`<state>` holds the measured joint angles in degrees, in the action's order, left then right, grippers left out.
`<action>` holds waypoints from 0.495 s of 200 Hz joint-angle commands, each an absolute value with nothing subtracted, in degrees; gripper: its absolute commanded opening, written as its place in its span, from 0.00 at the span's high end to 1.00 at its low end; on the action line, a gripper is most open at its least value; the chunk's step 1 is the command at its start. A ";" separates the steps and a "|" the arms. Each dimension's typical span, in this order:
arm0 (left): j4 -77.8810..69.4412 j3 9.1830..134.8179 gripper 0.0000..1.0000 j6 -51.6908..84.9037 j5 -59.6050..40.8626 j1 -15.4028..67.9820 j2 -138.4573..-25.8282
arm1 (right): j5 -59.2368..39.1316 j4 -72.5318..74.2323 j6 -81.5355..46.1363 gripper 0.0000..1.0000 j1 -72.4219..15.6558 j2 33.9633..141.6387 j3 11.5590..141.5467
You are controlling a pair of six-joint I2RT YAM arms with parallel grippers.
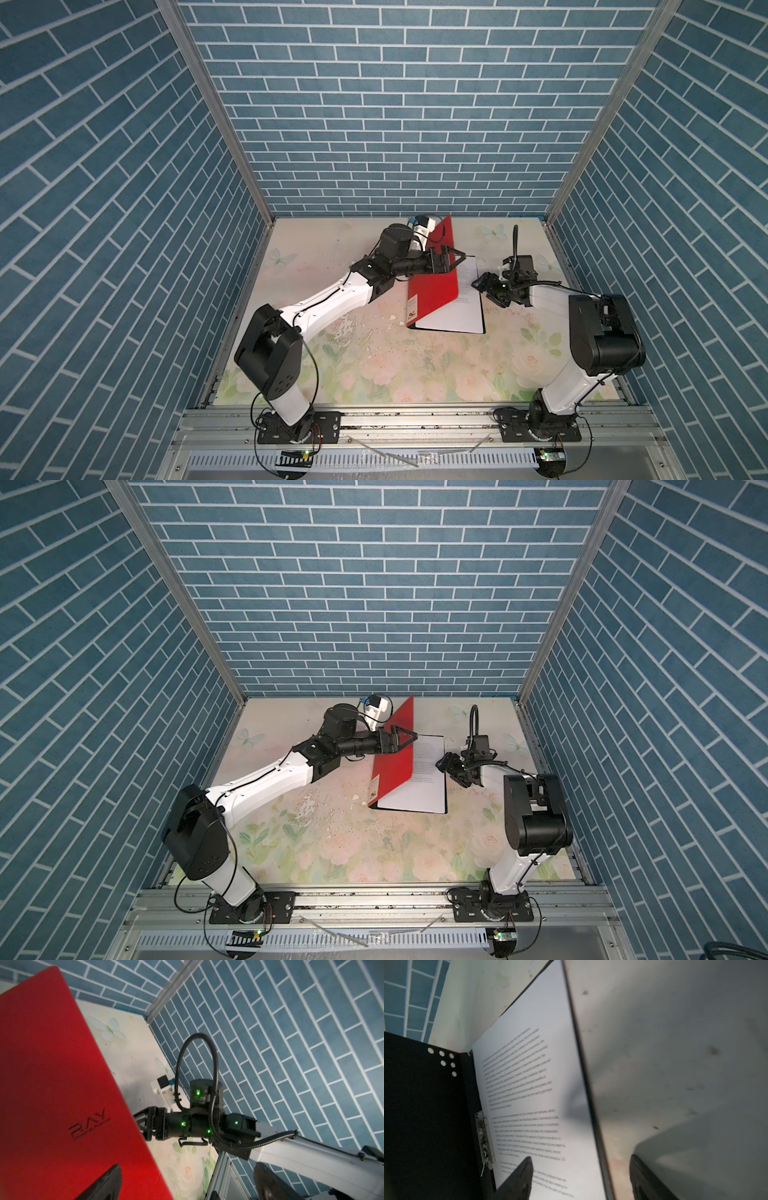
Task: Put the files into the folder
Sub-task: 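Swing the folder cover over the sheets with the left gripper to close it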
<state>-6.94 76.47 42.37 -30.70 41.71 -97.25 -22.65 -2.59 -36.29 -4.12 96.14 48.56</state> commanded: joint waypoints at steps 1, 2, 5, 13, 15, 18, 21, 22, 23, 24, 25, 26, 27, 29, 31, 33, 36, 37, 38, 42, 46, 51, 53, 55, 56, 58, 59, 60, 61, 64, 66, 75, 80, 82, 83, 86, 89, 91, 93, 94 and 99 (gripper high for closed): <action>-4.19 79.19 0.00 40.12 -31.17 43.26 -101.40 | -19.15 -10.31 -33.02 0.26 0.12 90.78 46.50; -4.20 79.32 0.00 40.14 -31.18 43.34 -101.68 | -19.07 -10.47 -32.86 0.27 0.28 90.52 46.45; -4.33 79.57 0.00 40.22 -31.28 43.52 -102.23 | -18.65 -11.08 -32.46 0.26 0.73 89.87 46.41; -4.56 80.40 0.00 40.34 -31.44 44.07 -103.79 | -17.24 -12.93 -31.19 0.26 1.85 87.86 46.24; -4.57 80.66 0.00 40.34 -31.50 44.15 -104.17 | -16.86 -13.27 -30.82 0.26 2.02 87.36 46.23; -4.49 81.14 0.00 40.34 -31.67 44.32 -104.71 | -16.30 -13.96 -30.34 0.26 2.36 86.58 46.18; -4.48 81.60 0.00 40.34 -31.79 44.49 -105.24 | -15.58 -14.68 -29.87 0.26 2.65 85.90 46.19; -4.48 81.76 0.00 40.34 -31.80 44.52 -105.44 | -15.39 -14.90 -29.70 0.26 2.73 85.62 46.17; -4.48 81.88 0.00 40.30 -31.85 44.54 -105.59 | -15.08 -15.23 -29.53 0.25 2.81 85.35 46.15; -4.48 81.98 0.00 40.28 -31.88 44.60 -105.79 | -14.83 -15.39 -29.40 0.25 2.95 85.13 46.15; -4.48 82.13 0.00 40.35 -31.94 44.62 -105.98 | -14.62 -15.65 -29.29 0.25 3.01 84.93 46.10; -4.48 82.28 0.00 40.39 -32.01 44.68 -106.12 | -14.43 -15.82 -29.10 0.25 3.09 84.65 46.08; -4.48 82.41 0.00 40.41 -32.04 44.71 -106.23 | -14.16 -16.04 -28.97 0.25 3.17 84.38 46.07; -4.48 82.65 0.00 40.40 -32.14 44.77 -106.56 | -13.69 -16.45 -28.75 0.25 3.36 83.96 46.06; -4.48 82.93 0.00 40.49 -32.23 44.81 -106.77 | -13.20 -16.88 -28.44 0.25 3.48 83.39 45.99; -4.44 83.11 0.00 40.51 -32.25 44.82 -107.07 | -12.70 -17.23 -28.22 0.25 3.64 82.99 46.02; -4.42 83.36 0.00 40.52 -32.30 44.82 -107.32 | -11.94 -17.74 -27.82 0.24 3.85 82.21 45.91; -4.41 83.43 0.00 40.52 -32.32 44.82 -107.36 | -11.68 -17.88 -27.71 0.24 3.90 82.02 45.89; -4.45 83.51 0.00 40.52 -32.33 44.82 -107.38 | -11.42 -17.99 -27.61 0.24 3.93 81.70 45.84; -4.48 83.67 0.00 40.36 -32.14 44.84 -107.47 | -10.22 -18.44 -27.29 0.24 4.18 80.79 45.72; -4.44 83.72 0.00 40.08 -31.92 44.82 -107.42 | -8.84 -18.97 -26.90 0.23 4.34 79.90 45.56; -3.74 83.60 0.00 39.33 -31.25 44.82 -107.20 | -6.93 -19.50 -26.59 0.23 4.55 78.80 45.29; -3.35 83.63 0.00 38.90 -30.88 44.82 -106.96 | -6.19 -19.64 -26.51 0.23 4.63 78.41 45.16; -2.75 83.64 0.00 38.36 -30.44 44.82 -106.85 | -5.61 -19.72 -26.36 0.22 4.74 77.98 45.04; -2.47 83.61 0.00 38.07 -30.29 44.78 -106.73 | -5.49 -19.75 -26.28 0.22 4.74 77.80 44.98; -1.96 83.59 0.00 37.58 -29.92 44.75 -106.53 | -4.73 -19.77 -26.17 0.22 4.81 77.35 44.86; -1.46 83.63 0.00 37.29 -29.68 44.74 -106.44 | -4.30 -19.77 -26.09 0.22 4.82 77.13 44.76; -1.08 83.65 0.00 37.15 -29.43 44.74 -106.31 | -4.00 -19.73 -26.01 0.22 4.83 76.93 44.70; -0.72 83.66 0.00 36.72 -29.17 44.74 -106.19 | -3.62 -19.71 -25.97 0.22 4.88 76.74 44.63; 0.47 83.74 0.00 35.67 -28.53 44.74 -105.86 | -2.88 -19.51 -25.79 0.22 4.99 76.13 44.31; 1.22 83.62 0.00 34.98 -27.98 44.74 -105.65 | -2.41 -19.34 -25.65 0.21 4.98 75.68 44.15; 4.91 83.37 0.00 32.09 -25.78 44.45 -104.55 | -0.90 -17.78 -25.04 0.21 5.11 73.63 42.90; 6.67 82.75 0.00 30.76 -24.50 44.19 -103.85 | -0.16 -16.63 -24.80 0.21 5.11 72.40 42.02; 7.16 82.50 0.00 30.34 -23.99 44.07 -103.50 | 0.25 -15.96 -24.72 0.21 5.10 71.93 41.71; 7.45 82.29 0.00 30.16 -23.77 44.01 -103.30 | 0.43 -15.63 -24.71 0.21 5.10 71.61 41.46; 8.13 81.74 0.00 29.55 -22.87 43.72 -102.79 | 1.04 -14.54 -24.63 0.21 5.14 70.74 40.77; 8.71 81.07 0.00 29.05 -22.13 43.42 -102.22 | 1.71 -13.51 -24.63 0.21 5.10 69.95 40.11; 9.01 80.63 0.00 28.75 -21.48 43.24 -101.87 | 2.12 -12.83 -24.55 0.21 5.14 69.28 39.56; 9.28 79.97 0.00 28.46 -20.86 43.07 -101.38 | 2.49 -11.93 -24.53 0.20 5.13 68.74 39.09; 9.39 79.71 0.00 28.29 -20.58 42.98 -101.10 | 2.69 -11.55 -24.48 0.20 5.11 68.38 38.84; 9.81 77.89 0.00 27.70 -18.82 42.39 -99.97 | 3.51 -9.52 -24.31 0.20 5.13 66.92 37.45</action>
<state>2.98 81.43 34.72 -26.57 44.18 -105.69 -4.47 -14.17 -27.92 4.86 72.25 42.72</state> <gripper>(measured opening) 0.996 0.795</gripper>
